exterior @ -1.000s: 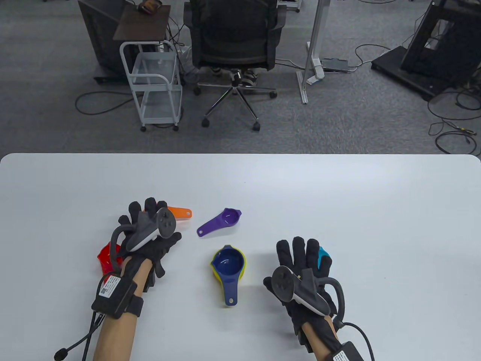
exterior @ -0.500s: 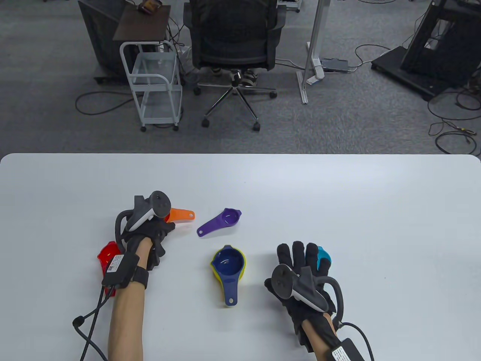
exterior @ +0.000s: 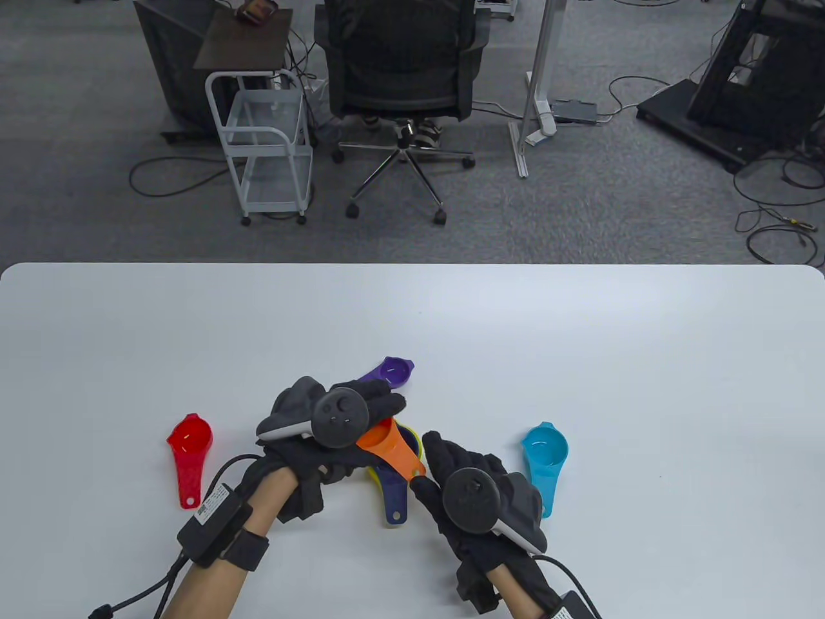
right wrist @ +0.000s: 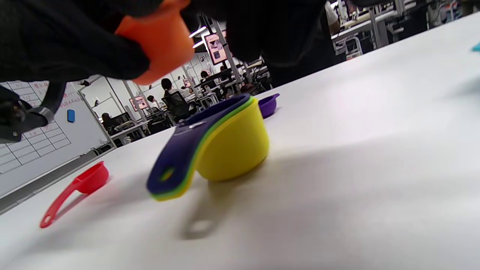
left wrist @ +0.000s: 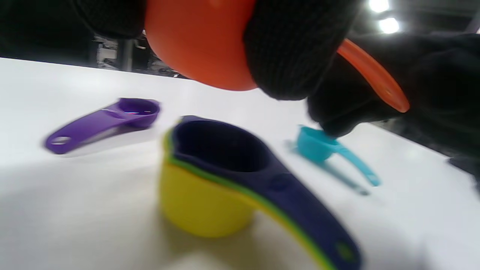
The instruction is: Nest plastic measuring cups
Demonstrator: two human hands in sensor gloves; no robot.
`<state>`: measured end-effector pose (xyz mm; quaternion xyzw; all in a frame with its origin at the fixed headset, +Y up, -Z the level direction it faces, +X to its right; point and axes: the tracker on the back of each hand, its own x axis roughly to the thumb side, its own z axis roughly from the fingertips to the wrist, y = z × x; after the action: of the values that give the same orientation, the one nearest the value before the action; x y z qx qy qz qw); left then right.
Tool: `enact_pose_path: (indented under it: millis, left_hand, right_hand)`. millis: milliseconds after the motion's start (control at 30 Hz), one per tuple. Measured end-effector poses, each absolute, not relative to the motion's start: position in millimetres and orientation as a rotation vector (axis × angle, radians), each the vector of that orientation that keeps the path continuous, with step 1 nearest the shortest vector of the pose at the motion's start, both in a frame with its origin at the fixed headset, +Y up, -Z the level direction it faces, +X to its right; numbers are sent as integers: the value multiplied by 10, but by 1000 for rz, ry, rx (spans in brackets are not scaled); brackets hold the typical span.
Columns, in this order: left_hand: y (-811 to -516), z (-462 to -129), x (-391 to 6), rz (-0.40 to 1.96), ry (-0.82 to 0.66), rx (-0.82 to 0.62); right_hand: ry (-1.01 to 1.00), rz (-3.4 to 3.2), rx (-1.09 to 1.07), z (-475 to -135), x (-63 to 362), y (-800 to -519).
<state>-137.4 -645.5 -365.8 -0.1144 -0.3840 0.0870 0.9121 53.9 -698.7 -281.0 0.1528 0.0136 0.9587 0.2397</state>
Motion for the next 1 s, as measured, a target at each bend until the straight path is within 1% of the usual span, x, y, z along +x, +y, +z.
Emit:
enact_pose_path:
  millis: [100,167,200,233,267,300,333,367,400,433,467,500,567,633,667,767,1000]
  left_hand:
    - [-6457,-3583,-1294,113,-796,-219]
    - [-6468,-3545,-1260,120,-802,-231]
    - [-6466,-3544,-1258,118,-815,-269]
    - [-6464,-3551,-1268,149,-830,-332]
    - [-6458,-3563,-1284,235,-852,-425]
    - [-6447,-3572,-1304,360,-852,-472]
    - [-6435,-3582,-1323,461,-829,-455]
    - [-6426,-3602,-1338,546,-773,-404]
    - [-6426,-3613,-1343,593,-690,-360]
    - [-6438,-3613,-1337,649,-536,-304]
    - [-6455,-3620,-1307,656,-484,-304]
    - [-6480,-3620,-1251,616,-460,-343]
    - [-6527,-3606,-1121,527,-459,-387]
    - [-6554,-3588,-1003,429,-402,-364]
    - [-6554,-3589,-968,408,-403,-361]
    - [-6528,-3574,-896,399,-385,-358]
    - [-6436,-3599,-875,394,-370,-368]
  right_hand:
    - [81,2475,377,-2826,597,-6989]
    - [194,2309,325,-2863,674,-7031]
    - [249,2196,300,-2876,728,-7053]
    - [253,2120,279,-2875,767,-7059]
    - [225,2091,246,-2870,799,-7058]
    - [196,2103,232,-2867,823,-7051]
    - [174,2125,241,-2862,832,-7050]
    - [156,2134,234,-2855,831,-7054]
    - [139,2138,215,-2846,822,-7065]
    - [125,2148,203,-2842,804,-7084]
    - [131,2156,208,-2841,790,-7098]
    - [133,2157,201,-2830,770,-7112]
    - [108,2148,195,-2817,738,-7118]
    - [105,2147,199,-2801,732,-7130]
    - [108,2145,191,-2803,739,-7151]
    - [137,2121,211,-2820,761,-7194]
    - [144,2147,305,-2801,682,-7163]
